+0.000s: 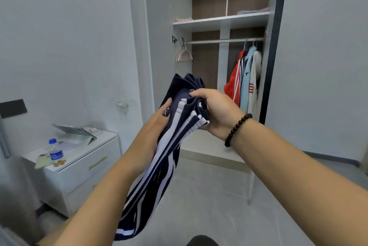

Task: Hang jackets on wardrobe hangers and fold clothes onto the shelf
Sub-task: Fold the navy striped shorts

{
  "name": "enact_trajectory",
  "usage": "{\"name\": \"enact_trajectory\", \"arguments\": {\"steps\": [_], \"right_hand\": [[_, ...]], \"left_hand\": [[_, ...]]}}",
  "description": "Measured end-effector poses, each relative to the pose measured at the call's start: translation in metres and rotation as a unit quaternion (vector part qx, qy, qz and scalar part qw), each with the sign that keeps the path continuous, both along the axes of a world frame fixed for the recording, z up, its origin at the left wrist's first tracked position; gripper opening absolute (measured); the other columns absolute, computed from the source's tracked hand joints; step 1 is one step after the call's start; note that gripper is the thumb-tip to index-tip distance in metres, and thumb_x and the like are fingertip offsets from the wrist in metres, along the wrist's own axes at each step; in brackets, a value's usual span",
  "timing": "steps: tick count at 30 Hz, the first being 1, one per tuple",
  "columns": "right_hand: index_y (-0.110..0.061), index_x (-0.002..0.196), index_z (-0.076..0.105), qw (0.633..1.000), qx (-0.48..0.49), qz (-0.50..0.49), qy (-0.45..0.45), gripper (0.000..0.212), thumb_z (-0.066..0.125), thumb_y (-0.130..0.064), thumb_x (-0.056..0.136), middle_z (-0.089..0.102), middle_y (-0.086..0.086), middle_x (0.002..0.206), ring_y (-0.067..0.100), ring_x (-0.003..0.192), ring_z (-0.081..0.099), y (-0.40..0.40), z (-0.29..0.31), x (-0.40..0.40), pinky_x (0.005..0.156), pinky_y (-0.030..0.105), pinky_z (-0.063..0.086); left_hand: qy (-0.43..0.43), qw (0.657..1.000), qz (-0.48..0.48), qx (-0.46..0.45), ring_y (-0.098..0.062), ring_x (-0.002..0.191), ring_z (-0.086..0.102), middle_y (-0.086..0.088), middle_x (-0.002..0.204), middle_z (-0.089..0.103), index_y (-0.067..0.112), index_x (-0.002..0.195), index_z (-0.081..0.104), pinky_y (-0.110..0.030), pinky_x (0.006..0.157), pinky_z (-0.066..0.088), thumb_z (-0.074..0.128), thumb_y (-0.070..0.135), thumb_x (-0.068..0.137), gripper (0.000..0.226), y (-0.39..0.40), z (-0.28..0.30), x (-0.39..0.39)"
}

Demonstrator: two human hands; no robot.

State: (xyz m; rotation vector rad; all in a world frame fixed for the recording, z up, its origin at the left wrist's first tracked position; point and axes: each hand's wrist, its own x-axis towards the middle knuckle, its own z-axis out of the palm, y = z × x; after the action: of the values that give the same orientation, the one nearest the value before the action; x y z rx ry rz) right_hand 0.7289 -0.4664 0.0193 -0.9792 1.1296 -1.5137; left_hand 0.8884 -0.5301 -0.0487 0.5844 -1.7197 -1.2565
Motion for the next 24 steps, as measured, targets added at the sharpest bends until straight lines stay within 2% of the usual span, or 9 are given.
{"name": "enact_trajectory", "arguments": {"steps": [2, 3, 4, 6, 8, 11, 15, 19, 24], "right_hand": [[0.002, 0.11, 0.062, 1.0, 0.017, -0.006, -0.007, 0.025, 0.052, -0.011, 0.091, 0.068, 0.017, 0.09, 0.026, 0.077, 0.066, 0.029, -0.015, -0.026, 0.078, 0.039, 0.056], [0.003, 0.108, 0.062, 0.999, 0.031, -0.008, -0.011, 0.025, 0.05, -0.011, 0.092, 0.069, 0.02, 0.093, 0.028, 0.079, 0.067, 0.046, -0.026, -0.041, 0.078, 0.04, 0.057], [0.003, 0.107, 0.063, 0.999, 0.048, -0.016, -0.014, 0.025, 0.049, -0.011, 0.092, 0.069, 0.022, 0.096, 0.029, 0.079, 0.067, 0.064, -0.04, -0.056, 0.077, 0.041, 0.057], [0.004, 0.103, 0.064, 0.993, 0.102, -0.056, -0.024, 0.024, 0.049, -0.012, 0.092, 0.069, 0.023, 0.092, 0.029, 0.071, 0.067, 0.101, -0.074, -0.089, 0.066, 0.038, 0.058], [0.006, 0.107, 0.063, 0.979, 0.176, -0.102, -0.022, 0.027, 0.051, -0.013, 0.09, 0.067, 0.024, 0.093, 0.031, 0.07, 0.065, 0.134, -0.118, -0.123, 0.067, 0.037, 0.056], [0.009, 0.11, 0.063, 0.941, 0.291, -0.17, 0.033, 0.031, 0.057, -0.012, 0.089, 0.069, 0.024, 0.096, 0.032, 0.075, 0.065, 0.172, -0.187, -0.164, 0.076, 0.04, 0.054], [0.008, 0.112, 0.063, 0.898, 0.369, -0.226, 0.076, 0.03, 0.059, -0.008, 0.088, 0.069, 0.024, 0.101, 0.032, 0.078, 0.065, 0.217, -0.256, -0.211, 0.071, 0.036, 0.054], [0.009, 0.109, 0.064, 0.874, 0.392, -0.275, 0.076, 0.026, 0.059, -0.005, 0.088, 0.067, 0.029, 0.104, 0.035, 0.079, 0.065, 0.253, -0.266, -0.253, 0.069, 0.038, 0.054], [0.012, 0.104, 0.063, 0.857, 0.404, -0.293, 0.127, 0.024, 0.058, -0.007, 0.09, 0.069, 0.022, 0.083, 0.032, 0.064, 0.063, 0.275, -0.251, -0.288, 0.054, 0.031, 0.05]], "left_hand": [[-0.096, 0.994, -0.008, -0.042, -0.007, 0.127, 0.05, 0.016, 0.142, 0.05, 0.052, 0.128, 0.053, -0.022, 0.1, 0.041, 0.06, 0.075, 0.073, 0.06, 0.0, -0.015, -0.015], [-0.131, 0.99, -0.004, -0.055, -0.002, 0.135, 0.04, 0.029, 0.143, 0.043, 0.066, 0.122, 0.047, -0.027, 0.108, 0.033, 0.057, 0.084, 0.065, 0.061, 0.015, -0.021, -0.028], [-0.158, 0.985, -0.011, -0.075, 0.003, 0.14, 0.028, 0.037, 0.145, 0.033, 0.073, 0.123, 0.039, -0.028, 0.111, 0.026, 0.051, 0.088, 0.063, 0.062, 0.034, -0.031, -0.043], [-0.212, 0.967, -0.071, -0.121, 0.009, 0.143, 0.006, 0.037, 0.153, 0.011, 0.069, 0.136, 0.023, -0.027, 0.116, 0.013, 0.041, 0.088, 0.07, 0.071, 0.077, -0.07, -0.069], [-0.282, 0.946, -0.112, -0.116, 0.005, 0.144, -0.008, 0.029, 0.157, -0.003, 0.056, 0.146, 0.013, -0.03, 0.119, 0.004, 0.037, 0.081, 0.078, 0.076, 0.111, -0.116, -0.105], [-0.379, 0.905, -0.177, -0.081, -0.007, 0.147, -0.012, 0.016, 0.16, -0.01, 0.047, 0.15, 0.005, -0.041, 0.122, 0.001, 0.036, 0.069, 0.089, 0.072, 0.149, -0.187, -0.154], [-0.495, 0.837, -0.202, -0.114, -0.014, 0.147, -0.018, 0.009, 0.161, -0.013, 0.041, 0.152, -0.003, -0.047, 0.12, -0.006, 0.025, 0.069, 0.092, 0.072, 0.18, -0.255, -0.189], [-0.583, 0.775, -0.195, -0.147, -0.02, 0.148, -0.016, 0.006, 0.162, -0.01, 0.039, 0.152, -0.006, -0.052, 0.119, -0.005, 0.016, 0.07, 0.092, 0.071, 0.178, -0.269, -0.197], [-0.661, 0.723, -0.144, -0.142, -0.025, 0.149, -0.01, 0.001, 0.163, -0.001, 0.032, 0.154, -0.001, -0.055, 0.117, -0.009, 0.01, 0.076, 0.088, 0.08, 0.157, -0.274, -0.18]]}}
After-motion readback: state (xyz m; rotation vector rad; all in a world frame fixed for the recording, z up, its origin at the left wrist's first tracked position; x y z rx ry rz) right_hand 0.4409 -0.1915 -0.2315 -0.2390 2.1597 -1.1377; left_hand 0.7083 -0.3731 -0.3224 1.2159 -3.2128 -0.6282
